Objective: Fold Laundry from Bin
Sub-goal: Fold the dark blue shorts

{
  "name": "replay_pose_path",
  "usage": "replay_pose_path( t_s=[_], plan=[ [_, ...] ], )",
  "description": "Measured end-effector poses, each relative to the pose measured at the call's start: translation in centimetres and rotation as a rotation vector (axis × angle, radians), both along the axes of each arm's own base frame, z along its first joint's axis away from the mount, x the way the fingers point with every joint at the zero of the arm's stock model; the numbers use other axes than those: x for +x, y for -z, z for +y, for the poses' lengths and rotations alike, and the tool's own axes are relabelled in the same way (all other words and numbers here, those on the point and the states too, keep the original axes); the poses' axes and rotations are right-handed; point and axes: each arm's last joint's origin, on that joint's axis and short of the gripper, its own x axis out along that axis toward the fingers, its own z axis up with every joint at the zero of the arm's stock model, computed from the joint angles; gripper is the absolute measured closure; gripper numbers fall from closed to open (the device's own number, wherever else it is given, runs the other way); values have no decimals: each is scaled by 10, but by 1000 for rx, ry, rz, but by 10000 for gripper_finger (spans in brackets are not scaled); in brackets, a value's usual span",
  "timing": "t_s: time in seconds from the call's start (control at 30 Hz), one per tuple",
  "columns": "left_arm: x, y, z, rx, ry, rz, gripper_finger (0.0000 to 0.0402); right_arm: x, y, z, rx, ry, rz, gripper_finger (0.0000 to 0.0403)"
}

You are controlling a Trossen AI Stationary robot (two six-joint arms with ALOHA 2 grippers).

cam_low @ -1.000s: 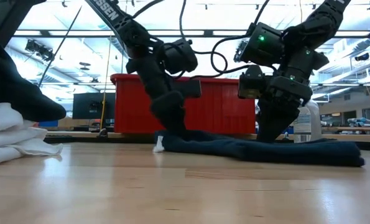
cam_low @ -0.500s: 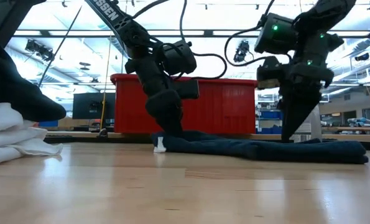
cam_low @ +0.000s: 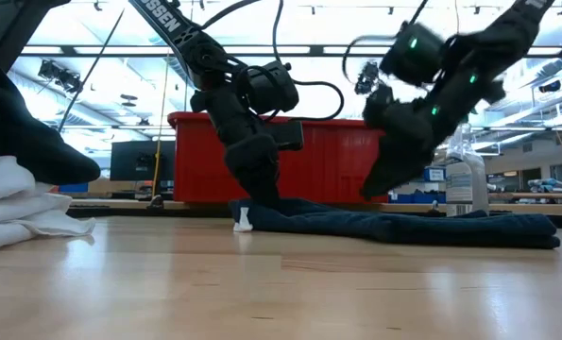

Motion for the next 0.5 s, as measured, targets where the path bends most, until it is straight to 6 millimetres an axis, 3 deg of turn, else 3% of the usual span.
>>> replay_pose_path(
  t_s=[0.17,0.5],
  plan=[
    [-1,0,0,-4,1,6,242,-8,16,-2,85,28,147,242],
    [-2,-1,0,-8,1,10,242,-53,-19,10,88,4,296,253]
  ],
)
